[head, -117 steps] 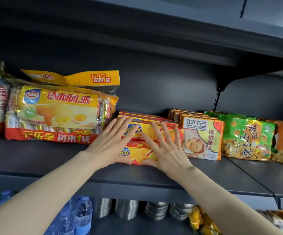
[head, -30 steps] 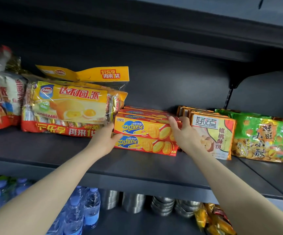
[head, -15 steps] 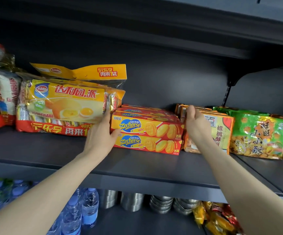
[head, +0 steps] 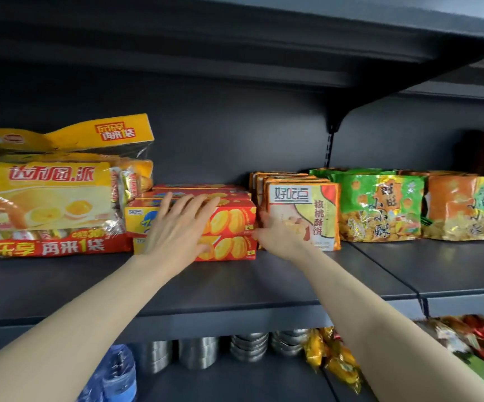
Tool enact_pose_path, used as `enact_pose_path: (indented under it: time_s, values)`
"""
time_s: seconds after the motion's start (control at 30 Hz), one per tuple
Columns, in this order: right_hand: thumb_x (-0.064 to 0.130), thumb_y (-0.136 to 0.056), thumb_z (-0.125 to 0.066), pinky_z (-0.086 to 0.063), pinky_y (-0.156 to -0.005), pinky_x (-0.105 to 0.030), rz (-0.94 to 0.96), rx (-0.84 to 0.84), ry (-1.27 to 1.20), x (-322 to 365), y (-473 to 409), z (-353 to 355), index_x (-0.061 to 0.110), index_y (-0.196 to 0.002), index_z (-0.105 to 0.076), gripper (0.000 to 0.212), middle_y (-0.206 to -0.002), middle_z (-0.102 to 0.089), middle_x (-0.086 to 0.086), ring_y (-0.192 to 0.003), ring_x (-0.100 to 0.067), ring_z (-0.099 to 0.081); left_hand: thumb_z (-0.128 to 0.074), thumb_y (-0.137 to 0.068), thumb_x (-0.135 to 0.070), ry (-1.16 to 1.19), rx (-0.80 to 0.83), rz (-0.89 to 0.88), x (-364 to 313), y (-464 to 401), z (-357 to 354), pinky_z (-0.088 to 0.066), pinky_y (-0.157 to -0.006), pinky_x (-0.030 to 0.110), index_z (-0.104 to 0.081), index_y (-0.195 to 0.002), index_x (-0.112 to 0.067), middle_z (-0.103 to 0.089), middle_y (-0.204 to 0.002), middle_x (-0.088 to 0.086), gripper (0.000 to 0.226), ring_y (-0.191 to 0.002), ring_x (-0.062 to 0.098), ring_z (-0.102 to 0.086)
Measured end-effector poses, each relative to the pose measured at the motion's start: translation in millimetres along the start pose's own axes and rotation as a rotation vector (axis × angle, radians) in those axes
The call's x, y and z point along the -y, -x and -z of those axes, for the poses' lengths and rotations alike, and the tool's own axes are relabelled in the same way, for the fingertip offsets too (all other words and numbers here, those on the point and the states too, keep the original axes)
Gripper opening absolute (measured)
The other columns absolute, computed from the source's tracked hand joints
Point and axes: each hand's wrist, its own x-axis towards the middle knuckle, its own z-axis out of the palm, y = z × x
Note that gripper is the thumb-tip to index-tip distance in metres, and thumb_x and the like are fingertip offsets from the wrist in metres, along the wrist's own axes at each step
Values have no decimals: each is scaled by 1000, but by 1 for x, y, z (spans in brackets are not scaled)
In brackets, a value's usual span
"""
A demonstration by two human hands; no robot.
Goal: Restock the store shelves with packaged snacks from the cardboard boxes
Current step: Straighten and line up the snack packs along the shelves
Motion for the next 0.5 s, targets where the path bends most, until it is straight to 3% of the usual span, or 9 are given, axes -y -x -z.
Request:
enact_pose_path:
  time_s: [0.07, 0.13, 0.3, 0.5]
  values:
    - [46, -70, -68, -41, -110, -42, 39, 105, -106, 0, -1, -10, 27, -144, -37, 82, -138, -55, -1, -127, -21, -51, -81, -71, -54, -39, -38, -6, 1, 0, -6, -24, -119, 53, -26, -155, -22, -46, -149, 6, 106, -138, 30, -42]
    - [54, -64, -72, -42, -110, -43, 80, 84, -82, -7, -8, -17, 28, -145, -34, 94, -138, -54, -1, -128, -21, -51, -87, -64, -51, -50, -73, -20, 2, 0, -12, -31, -115, 53, -33, -153, -19, -52, -142, 8, 108, -131, 32, -49]
    - [27, -97, -63, -46, -99, -31, 143, -21, -43, -16, -10, -21, 17, -141, -44, 48, -135, -59, -4, -125, -25, -56, -90, -61, -47, -9, -104, -53, 6, -1, -14, -31, -115, 51, -34, -152, -19, -52, -141, 9, 110, -130, 33, -49]
    - [24, -98, -63, -48, -103, -35, 186, -40, -24, -16, -15, -20, 18, -145, -41, 52, -138, -57, -2, -129, -24, -54, -83, -72, -50, 107, -81, -8, 18, 15, -12, -13, -122, 43, -22, -157, -21, -33, -157, 6, 109, -149, 26, -22]
